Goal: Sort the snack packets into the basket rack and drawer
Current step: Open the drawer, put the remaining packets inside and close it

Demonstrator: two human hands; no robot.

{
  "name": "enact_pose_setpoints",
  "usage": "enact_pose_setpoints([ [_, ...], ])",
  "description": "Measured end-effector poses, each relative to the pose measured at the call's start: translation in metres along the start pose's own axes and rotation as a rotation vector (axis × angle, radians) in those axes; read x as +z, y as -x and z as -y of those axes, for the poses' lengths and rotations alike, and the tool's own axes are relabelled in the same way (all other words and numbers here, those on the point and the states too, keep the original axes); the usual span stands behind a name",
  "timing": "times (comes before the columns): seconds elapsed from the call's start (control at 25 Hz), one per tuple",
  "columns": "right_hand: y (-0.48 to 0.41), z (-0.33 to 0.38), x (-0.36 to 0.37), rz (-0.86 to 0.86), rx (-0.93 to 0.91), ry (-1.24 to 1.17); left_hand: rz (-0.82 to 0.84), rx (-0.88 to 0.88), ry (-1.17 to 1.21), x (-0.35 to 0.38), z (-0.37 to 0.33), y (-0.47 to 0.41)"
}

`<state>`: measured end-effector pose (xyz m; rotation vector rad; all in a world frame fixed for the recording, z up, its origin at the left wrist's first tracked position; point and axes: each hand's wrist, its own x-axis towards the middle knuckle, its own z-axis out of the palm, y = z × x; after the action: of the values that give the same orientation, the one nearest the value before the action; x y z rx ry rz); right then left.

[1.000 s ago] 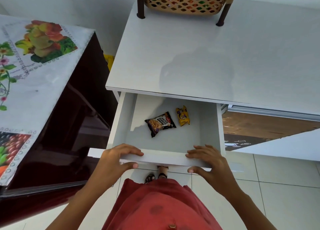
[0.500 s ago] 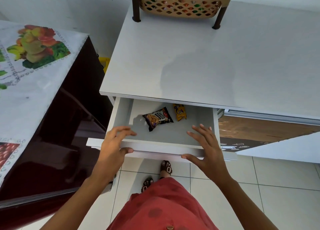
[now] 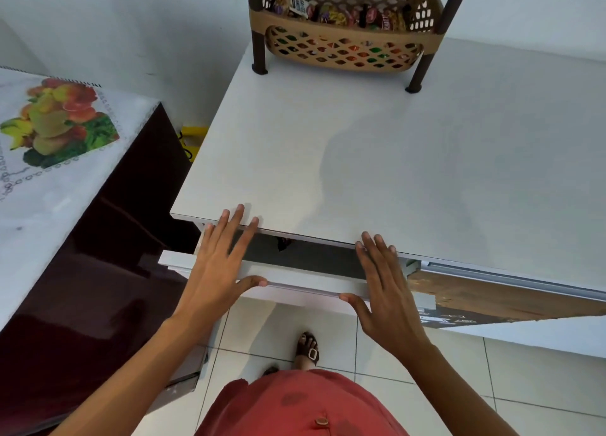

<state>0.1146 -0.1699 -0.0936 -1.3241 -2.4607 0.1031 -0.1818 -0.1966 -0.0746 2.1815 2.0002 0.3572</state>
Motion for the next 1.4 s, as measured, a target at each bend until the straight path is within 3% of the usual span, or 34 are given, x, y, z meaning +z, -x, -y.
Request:
enact_pose_setpoints([
  [0.16, -0.012, -0.02, 0.01, -0.052, -0.038, 0.065, -0.048, -0.025, -0.038, 0.012, 0.011, -0.009],
  [0.36, -0.025, -0.027, 0.019, -0.203, -0.055, 0.007, -0.321, -0.029, -0.181, 0.007, 0.014, -0.02],
  [0.6, -0.035, -0.024, 0.034, -0.383, -0.006, 0.044, -0.518, 0.116, -0.115, 0.019, 0.025, -0.037],
  [0.84, -0.045, -0.021, 0.045, -0.494, 0.012, 0.148, -0.651, 0.233, -0.23, 0.028, 0.034, -0.051],
  [1.2, -0.045, -0.026, 0.032, -0.435, -0.035, 0.114, -0.601, 0.218, -0.126, 0.015, 0.034, -0.053],
  [1.4, -0.053, -0.028, 0.005, -0.404, -0.064, -0.032, -0.442, 0.149, 0.161, -0.01, 0.018, -0.061],
])
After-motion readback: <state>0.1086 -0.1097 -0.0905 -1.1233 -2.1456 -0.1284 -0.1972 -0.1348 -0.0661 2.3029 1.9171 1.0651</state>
